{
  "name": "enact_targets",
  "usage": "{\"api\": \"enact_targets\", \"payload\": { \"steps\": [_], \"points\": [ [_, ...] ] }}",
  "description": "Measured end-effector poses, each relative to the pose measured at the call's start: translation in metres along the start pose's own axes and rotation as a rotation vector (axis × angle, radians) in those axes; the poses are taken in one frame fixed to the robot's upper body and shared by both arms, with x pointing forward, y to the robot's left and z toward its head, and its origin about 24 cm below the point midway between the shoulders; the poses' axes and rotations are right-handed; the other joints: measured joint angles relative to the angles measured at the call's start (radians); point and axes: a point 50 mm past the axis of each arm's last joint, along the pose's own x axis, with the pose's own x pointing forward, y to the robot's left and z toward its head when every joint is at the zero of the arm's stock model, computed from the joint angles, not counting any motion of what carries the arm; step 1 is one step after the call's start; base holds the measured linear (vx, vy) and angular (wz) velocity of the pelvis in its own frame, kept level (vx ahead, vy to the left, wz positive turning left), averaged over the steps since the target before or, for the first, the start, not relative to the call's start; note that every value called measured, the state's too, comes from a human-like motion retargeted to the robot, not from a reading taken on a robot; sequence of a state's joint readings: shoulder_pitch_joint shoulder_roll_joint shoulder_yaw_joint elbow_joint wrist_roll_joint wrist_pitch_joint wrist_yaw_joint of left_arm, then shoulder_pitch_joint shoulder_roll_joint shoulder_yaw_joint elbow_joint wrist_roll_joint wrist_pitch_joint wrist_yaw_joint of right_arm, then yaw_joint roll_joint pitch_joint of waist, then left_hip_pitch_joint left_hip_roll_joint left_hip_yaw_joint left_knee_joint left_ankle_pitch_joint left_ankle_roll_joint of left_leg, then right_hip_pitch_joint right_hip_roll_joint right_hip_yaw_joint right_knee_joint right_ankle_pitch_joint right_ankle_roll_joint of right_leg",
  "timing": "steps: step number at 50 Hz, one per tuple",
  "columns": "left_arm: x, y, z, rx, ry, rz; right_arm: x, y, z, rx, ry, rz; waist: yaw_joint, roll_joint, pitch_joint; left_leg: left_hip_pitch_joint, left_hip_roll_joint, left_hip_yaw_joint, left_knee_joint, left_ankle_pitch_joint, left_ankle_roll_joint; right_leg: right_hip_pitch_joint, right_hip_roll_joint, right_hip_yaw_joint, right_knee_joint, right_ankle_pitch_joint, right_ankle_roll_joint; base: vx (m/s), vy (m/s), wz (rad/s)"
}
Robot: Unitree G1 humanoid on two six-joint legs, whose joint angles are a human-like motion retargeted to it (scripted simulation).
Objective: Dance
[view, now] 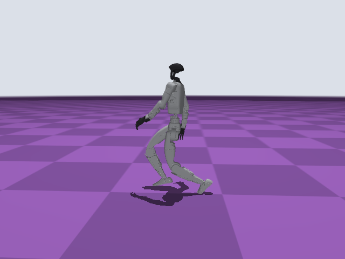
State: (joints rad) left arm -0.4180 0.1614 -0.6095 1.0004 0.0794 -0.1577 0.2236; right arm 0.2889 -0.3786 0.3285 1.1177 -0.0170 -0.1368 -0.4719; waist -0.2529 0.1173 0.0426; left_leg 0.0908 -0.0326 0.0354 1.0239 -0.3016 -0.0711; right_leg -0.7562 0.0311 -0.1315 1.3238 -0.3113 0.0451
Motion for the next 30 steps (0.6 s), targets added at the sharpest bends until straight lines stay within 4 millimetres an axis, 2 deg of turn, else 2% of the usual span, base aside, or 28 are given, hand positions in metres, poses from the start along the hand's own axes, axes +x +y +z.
{"api": "enact_targets", "payload": {
  "steps": [3,5,7,10,13,16,20,24,25,27,30],
  "points": [
    [-0.036,-0.049,-0.064,0.005,0.272,-0.218,0.005,0.007,0.047,0.112,-0.140,0.004,0.007,0.034,-0.015,-0.083,0.078,0.027,0.144,0.100,0.003,0.081,0.037,-0.018,-0.062,0.031,-0.025,0.11,0.01,-0.40],
    [-0.067,-0.070,-0.102,0.015,0.446,-0.337,0.006,0.005,0.090,0.172,-0.292,0.015,0.015,0.050,-0.024,-0.155,0.140,0.049,0.259,0.078,0.038,0.133,0.072,-0.017,-0.119,0.019,-0.032,0.09,-0.01,-0.40],
    [-0.095,-0.076,-0.132,0.024,0.586,-0.399,0.002,-0.003,0.137,0.210,-0.480,0.021,0.032,0.051,-0.026,-0.230,0.207,0.078,0.372,-0.002,0.095,0.185,0.099,-0.004,-0.166,-0.021,-0.041,0.08,-0.03,-0.29],
    [-0.122,-0.069,-0.161,0.016,0.709,-0.401,-0.014,-0.019,0.199,0.236,-0.750,0.023,0.066,0.038,-0.026,-0.344,0.270,0.112,0.458,-0.140,0.163,0.258,0.120,0.023,-0.232,-0.047,-0.035,0.09,-0.02,-0.12],
    [-0.130,-0.054,-0.173,-0.003,0.723,-0.332,-0.036,-0.032,0.231,0.258,-0.949,0.031,0.095,0.004,-0.035,-0.428,0.237,0.138,0.382,-0.200,0.171,0.317,0.101,0.050,-0.267,0.018,0.016,0.11,0.02,-0.01],
    [-0.125,-0.037,-0.173,-0.037,0.682,-0.200,-0.053,-0.040,0.241,0.276,-1.069,0.025,0.117,-0.029,-0.054,-0.468,0.164,0.152,0.231,-0.187,0.138,0.363,0.064,0.066,-0.292,0.075,0.063,0.14,0.03,-0.01],
    [-0.110,-0.010,-0.162,-0.100,0.592,0.020,-0.059,-0.048,0.236,0.272,-1.117,-0.017,0.131,-0.049,-0.069,-0.455,0.087,0.138,0.091,-0.122,0.102,0.439,0.025,0.066,-0.334,0.068,0.075,0.18,0.03,0.07],
    [-0.096,0.008,-0.150,-0.141,0.535,0.176,-0.039,-0.047,0.219,0.219,-0.996,-0.096,0.142,-0.040,-0.046,-0.422,0.079,0.115,0.153,-0.235,0.141,0.523,0.016,0.039,-0.312,-0.122,0.033,0.15,0.04,0.10],
    [-0.095,0.008,-0.149,-0.146,0.536,0.192,-0.031,-0.046,0.214,0.204,-0.941,-0.117,0.142,-0.037,-0.036,-0.415,0.085,0.117,0.175,-0.269,0.153,0.542,0.016,0.032,-0.306,-0.170,0.026,0.17,0.05,0.22],
    [-0.101,-0.007,-0.155,-0.196,0.594,0.164,-0.015,-0.037,0.209,0.197,-0.824,-0.117,0.140,-0.027,-0.001,-0.382,0.092,0.115,0.179,-0.237,0.151,0.595,0.011,0.014,-0.327,-0.151,0.021,0.17,0.05,0.10],
    [-0.139,-0.051,-0.177,-0.276,0.765,0.023,-0.002,-0.024,0.205,0.216,-0.694,-0.055,0.137,-0.022,0.013,-0.396,0.104,0.120,0.189,-0.104,0.129,0.605,0.002,0.004,-0.306,-0.010,0.048,0.12,0.05,-0.04]
  ]
}}
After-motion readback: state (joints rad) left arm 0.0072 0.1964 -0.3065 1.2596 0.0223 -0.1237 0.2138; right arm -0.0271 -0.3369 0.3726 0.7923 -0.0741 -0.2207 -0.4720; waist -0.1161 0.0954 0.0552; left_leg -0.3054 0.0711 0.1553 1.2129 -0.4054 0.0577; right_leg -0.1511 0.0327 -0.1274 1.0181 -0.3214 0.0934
